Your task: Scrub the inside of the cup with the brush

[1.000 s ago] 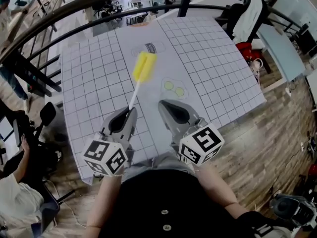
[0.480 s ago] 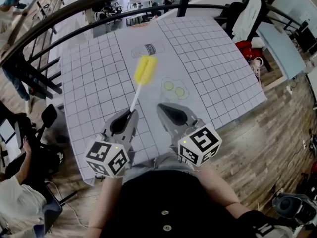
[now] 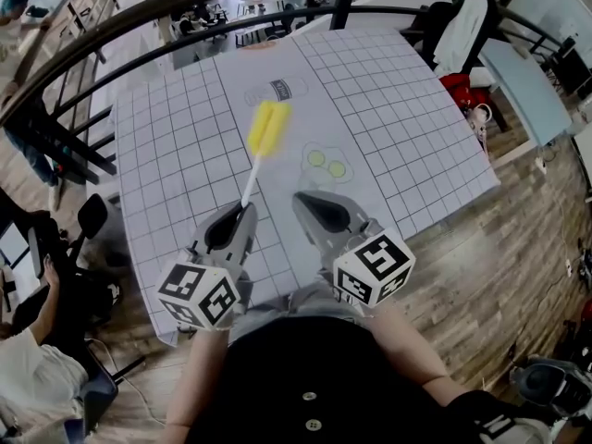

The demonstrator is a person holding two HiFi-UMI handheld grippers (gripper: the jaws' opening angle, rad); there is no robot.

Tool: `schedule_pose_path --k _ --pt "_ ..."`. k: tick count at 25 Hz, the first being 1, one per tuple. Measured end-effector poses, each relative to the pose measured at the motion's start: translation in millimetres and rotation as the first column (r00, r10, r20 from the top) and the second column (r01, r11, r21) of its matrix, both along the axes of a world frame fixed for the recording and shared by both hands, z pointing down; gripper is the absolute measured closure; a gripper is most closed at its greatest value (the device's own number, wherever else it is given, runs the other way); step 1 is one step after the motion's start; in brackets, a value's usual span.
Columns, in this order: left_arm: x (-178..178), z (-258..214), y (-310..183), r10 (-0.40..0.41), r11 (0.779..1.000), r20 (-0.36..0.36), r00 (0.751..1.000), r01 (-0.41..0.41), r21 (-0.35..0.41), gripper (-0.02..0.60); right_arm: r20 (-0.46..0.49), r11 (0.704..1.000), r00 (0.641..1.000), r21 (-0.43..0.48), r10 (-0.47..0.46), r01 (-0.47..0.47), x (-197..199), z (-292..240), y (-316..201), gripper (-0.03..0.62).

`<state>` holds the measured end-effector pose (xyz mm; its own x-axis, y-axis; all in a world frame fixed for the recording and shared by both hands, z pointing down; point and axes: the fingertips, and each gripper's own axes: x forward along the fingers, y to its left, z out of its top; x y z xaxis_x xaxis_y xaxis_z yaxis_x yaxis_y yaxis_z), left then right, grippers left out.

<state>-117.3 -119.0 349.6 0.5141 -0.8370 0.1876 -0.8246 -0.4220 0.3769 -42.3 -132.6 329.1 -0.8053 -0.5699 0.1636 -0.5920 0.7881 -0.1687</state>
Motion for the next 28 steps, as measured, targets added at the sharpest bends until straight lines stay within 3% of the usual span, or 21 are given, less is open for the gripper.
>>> schedule_pose_path --k 17,28 --pt "-3.6 7.2 5.4 0.02 1.0 0.004 1.0 -0.02 -0.001 0.537 -0.019 1.0 1.0 -0.009 -0.007 0.007 -8.6 10.2 4.0 0.597" --pt "-4.9 9.7 5.9 0.026 0.999 -0.03 0.999 -0.026 -0.03 0.537 -0.025 1.0 1.0 -0.027 -0.015 0.014 -10.7 13.1 6.9 0.597"
